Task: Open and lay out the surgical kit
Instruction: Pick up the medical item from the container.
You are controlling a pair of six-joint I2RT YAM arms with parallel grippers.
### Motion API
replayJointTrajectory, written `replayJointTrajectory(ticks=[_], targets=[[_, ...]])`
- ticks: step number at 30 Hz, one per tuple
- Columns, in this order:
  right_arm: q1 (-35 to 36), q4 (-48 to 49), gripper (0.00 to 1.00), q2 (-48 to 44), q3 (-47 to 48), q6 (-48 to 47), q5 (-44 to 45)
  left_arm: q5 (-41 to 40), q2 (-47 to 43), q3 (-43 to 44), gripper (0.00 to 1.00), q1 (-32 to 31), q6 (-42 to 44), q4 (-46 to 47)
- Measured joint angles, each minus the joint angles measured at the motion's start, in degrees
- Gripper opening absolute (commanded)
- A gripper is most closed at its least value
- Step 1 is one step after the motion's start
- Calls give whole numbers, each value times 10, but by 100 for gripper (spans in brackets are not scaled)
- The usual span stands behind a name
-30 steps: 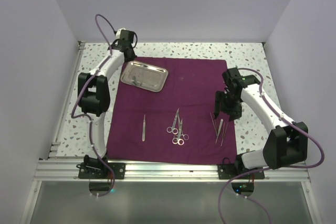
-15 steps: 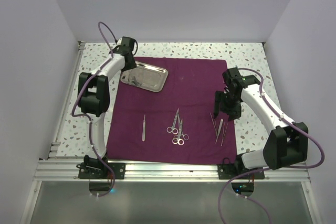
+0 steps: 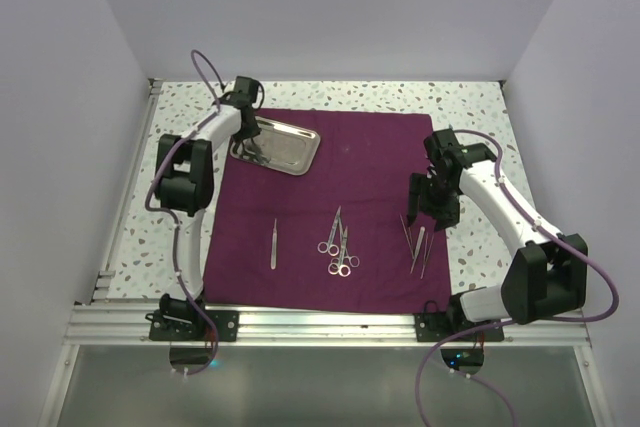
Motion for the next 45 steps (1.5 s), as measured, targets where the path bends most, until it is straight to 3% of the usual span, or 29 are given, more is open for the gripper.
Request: replayJointTrajectory(ticks=[12,22,35,40,45], targets=[[0,0,67,8,0,2,1,-16,34,52,31,5,-29,-13],[0,0,67,21,0,2,1,-19,45,70,19,5,-39,-29],[-3,7,67,34,0,1,0,-43,55,88,15,3,-62,-71],[-7,11,67,35,0,-1,-1,-46,64,105,1,3,-63,-86],[-12,14,67,41,0,-3,-3,-44,67,109,0,3,-63,-87]])
